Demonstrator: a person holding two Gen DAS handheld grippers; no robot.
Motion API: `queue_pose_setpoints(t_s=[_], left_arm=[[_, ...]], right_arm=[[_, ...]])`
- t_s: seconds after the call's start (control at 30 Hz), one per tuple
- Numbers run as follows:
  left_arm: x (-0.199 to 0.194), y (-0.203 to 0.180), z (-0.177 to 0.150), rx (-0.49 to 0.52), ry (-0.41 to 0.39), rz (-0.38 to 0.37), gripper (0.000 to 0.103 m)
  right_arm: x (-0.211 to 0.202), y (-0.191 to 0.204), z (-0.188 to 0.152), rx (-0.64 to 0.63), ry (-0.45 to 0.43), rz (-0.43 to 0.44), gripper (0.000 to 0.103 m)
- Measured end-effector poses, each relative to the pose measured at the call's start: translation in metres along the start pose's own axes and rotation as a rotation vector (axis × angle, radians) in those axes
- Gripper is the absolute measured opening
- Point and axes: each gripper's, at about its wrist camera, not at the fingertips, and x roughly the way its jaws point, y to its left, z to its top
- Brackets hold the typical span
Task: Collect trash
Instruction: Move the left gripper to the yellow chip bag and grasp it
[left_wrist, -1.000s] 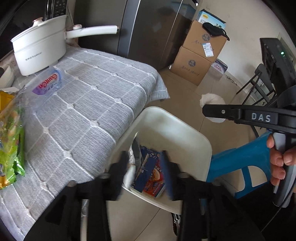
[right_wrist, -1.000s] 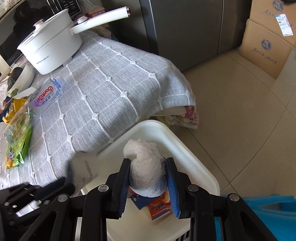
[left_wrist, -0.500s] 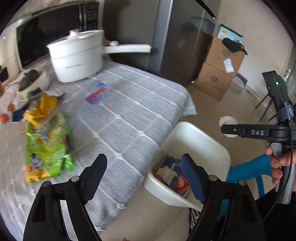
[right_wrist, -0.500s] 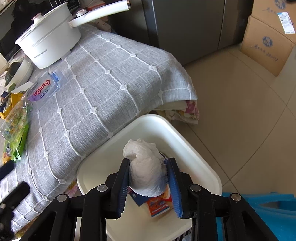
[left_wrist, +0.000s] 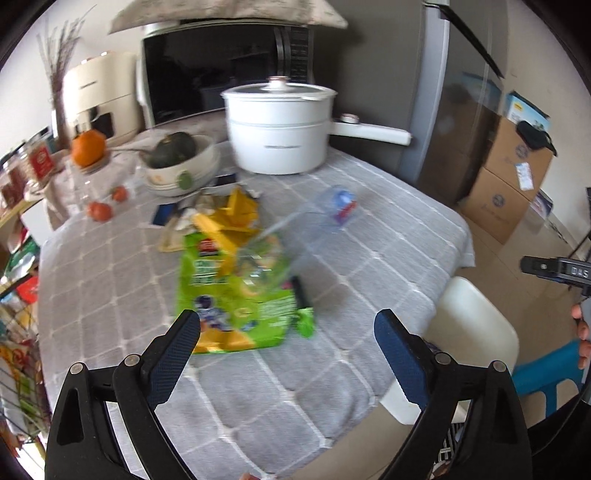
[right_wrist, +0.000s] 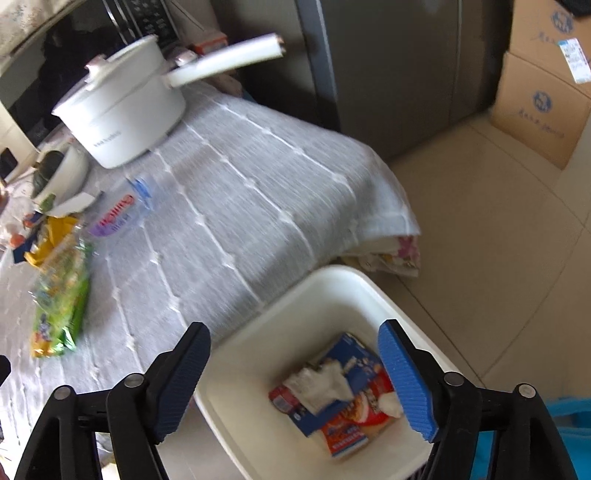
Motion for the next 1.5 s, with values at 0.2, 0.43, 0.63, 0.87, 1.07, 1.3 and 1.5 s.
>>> queue_pose_setpoints(t_s=[0.2, 0.43, 0.63, 0.87, 1.07, 1.3, 1.5], left_arm=[[0.012, 0.04, -0.003, -0.021, 0.048, 0.061, 0.097], [0.053, 0.073, -0.013, -0.055, 0.168, 0.047, 0.093], [0.091, 0.094, -0.019, -0.17, 0.277, -0.023, 0.065], [0.11, 0.1, -0.023, -0.241, 0.299, 0.01, 0.019], [0.097, 0.094, -0.023, -0.221, 0.268, -0.015, 0.0], [0.046, 0.09, -0.012, -0.237, 0.166, -0.094, 0.0], [0.048, 0.098, -0.002, -0.287, 0.19, -0.126, 0.005]], right_arm=[[-0.003, 0.035, 0.007, -0.069, -0.058, 0.033, 0.086], [0.01, 0.076, 0.015, -0.137, -0.063, 0.046, 0.087], [0.024, 0.103, 0.017, -0.175, -0.047, 0.062, 0.087], [0.036, 0.122, 0.019, -0.2, -0.033, 0.067, 0.087], [0.041, 0.129, 0.017, -0.207, -0.026, 0.064, 0.087], [0.042, 0.131, 0.014, -0.22, -0.02, 0.051, 0.087], [0.045, 0.131, 0.01, -0.2, -0.002, 0.061, 0.087]])
